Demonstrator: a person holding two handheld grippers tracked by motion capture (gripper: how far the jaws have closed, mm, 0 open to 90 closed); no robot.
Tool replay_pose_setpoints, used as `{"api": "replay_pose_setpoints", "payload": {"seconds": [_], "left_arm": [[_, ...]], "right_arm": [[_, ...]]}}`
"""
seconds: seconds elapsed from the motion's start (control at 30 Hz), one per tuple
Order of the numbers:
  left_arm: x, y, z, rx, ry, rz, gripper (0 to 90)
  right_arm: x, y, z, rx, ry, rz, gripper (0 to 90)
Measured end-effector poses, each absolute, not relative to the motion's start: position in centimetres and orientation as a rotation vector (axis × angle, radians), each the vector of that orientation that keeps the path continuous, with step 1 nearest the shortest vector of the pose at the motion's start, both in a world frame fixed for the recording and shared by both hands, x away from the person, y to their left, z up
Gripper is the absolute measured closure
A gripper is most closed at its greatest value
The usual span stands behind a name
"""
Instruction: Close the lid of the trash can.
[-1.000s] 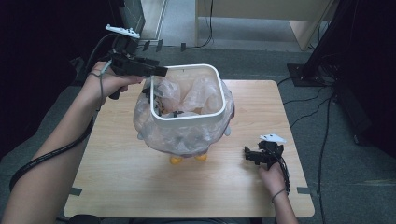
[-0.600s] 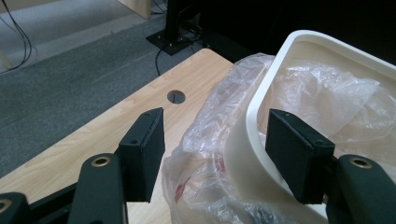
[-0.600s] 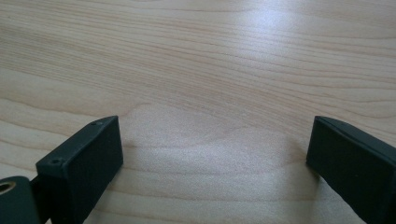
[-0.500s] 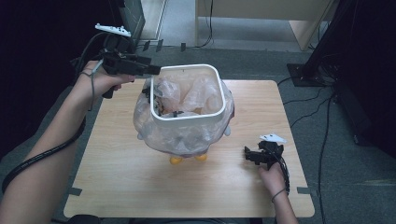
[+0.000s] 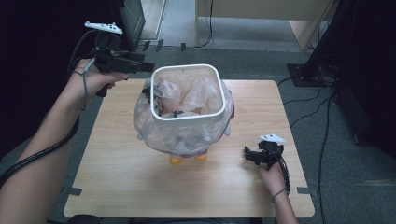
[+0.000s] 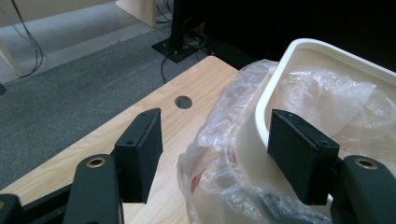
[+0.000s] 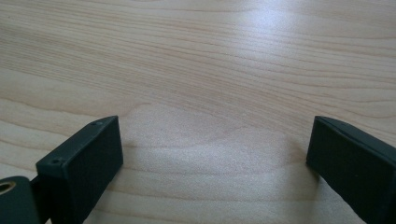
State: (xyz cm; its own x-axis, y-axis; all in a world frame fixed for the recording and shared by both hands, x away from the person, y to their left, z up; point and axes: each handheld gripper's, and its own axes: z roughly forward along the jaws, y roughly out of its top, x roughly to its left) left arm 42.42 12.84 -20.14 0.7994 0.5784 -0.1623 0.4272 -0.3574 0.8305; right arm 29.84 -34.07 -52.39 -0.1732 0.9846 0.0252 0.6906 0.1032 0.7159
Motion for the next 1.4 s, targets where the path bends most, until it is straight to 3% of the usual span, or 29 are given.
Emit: {"api": "replay_pose_setpoints", "payload": {"seconds": [1.4], "left_arm": [[43.3,18.0,-24.8,1.96,0.864,0.282,26.2]], "right_arm": [[29.8,-34.1,-52.4,1.631,1.921,0.835,3.4]]}}
